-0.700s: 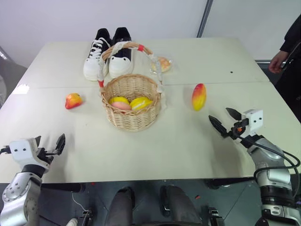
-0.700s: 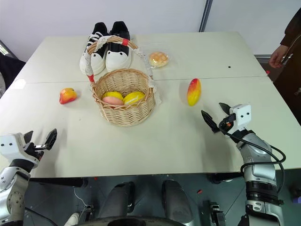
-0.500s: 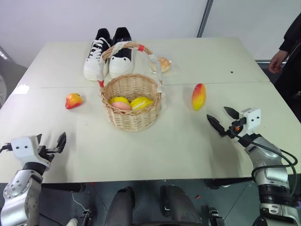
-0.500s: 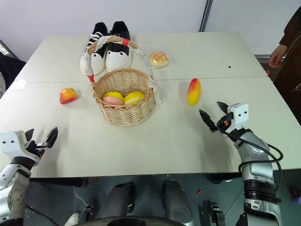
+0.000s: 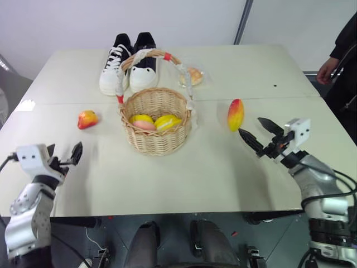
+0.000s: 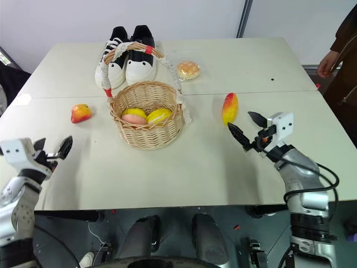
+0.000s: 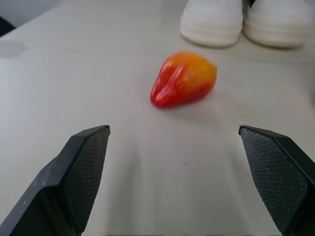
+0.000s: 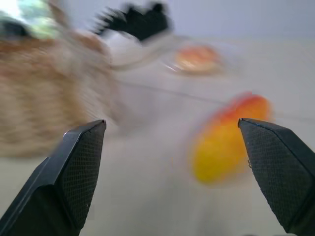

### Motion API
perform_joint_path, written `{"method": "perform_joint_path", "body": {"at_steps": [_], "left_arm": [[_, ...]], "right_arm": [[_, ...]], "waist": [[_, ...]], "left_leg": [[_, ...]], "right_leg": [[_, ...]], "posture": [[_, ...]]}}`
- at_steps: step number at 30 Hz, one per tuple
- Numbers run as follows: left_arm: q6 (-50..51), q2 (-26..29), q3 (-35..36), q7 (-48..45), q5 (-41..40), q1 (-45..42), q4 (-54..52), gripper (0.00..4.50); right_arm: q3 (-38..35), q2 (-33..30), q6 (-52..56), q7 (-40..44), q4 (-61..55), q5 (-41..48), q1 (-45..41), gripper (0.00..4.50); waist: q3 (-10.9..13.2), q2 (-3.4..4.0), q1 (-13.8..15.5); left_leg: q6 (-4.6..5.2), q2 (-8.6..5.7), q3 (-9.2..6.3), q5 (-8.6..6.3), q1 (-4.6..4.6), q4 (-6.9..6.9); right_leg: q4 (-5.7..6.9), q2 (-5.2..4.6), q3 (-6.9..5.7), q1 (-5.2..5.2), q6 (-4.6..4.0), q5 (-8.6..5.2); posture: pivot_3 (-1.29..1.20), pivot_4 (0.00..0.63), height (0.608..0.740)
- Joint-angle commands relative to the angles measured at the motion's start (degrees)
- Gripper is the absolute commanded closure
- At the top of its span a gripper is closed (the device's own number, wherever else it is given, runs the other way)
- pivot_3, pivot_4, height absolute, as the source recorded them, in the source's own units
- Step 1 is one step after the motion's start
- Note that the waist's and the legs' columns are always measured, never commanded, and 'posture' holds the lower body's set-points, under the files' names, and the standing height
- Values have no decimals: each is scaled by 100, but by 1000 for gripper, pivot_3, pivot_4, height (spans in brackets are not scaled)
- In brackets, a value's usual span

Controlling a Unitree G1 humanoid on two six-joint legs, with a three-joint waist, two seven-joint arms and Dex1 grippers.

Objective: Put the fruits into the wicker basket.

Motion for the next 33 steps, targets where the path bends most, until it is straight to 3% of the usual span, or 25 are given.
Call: {"method": "perform_joint_path", "body": {"at_steps": [1,4,10,15,33], "left_arm": [[256,336,-83,42,69,-490,162,0],[377,581,-343,-65,195,-1018,491,0],[345,952,-1247,-395,842,-2386,1949,0],[195,992,-1592,-461,1234,-3002,2820,0],[695,1102,-1859,-673,1605,-3476,3666,0]], "right_arm": [[259,-355,700,234,-1027,560,-69,26],[659,-422,991,105,-1516,560,-295,26],[1761,199,998,-625,-1810,-214,-1212,26],[2033,471,774,-773,-1687,-608,-1340,26],[2330,621,270,-259,-2008,-936,-1001,26]], "waist": [[-4,-7,1],[-3,-10,-9],[-2,-11,-5],[-3,-13,-3],[-3,-13,-6]], "left_leg": [[0,1,-2,0,0,-1],[0,1,-2,0,1,-1],[-1,3,-3,1,-3,3],[0,3,-3,0,-25,-1],[0,5,-9,0,-45,9]], "right_leg": [[-2,2,-1,1,1,0],[-2,5,-2,1,1,0],[-1,20,1,-7,9,10],[-3,17,1,-25,22,23],[19,21,-1,-51,23,25]], "posture": [[0,150,740],[0,150,740],[0,150,740],[0,150,740],[0,150,740]]}}
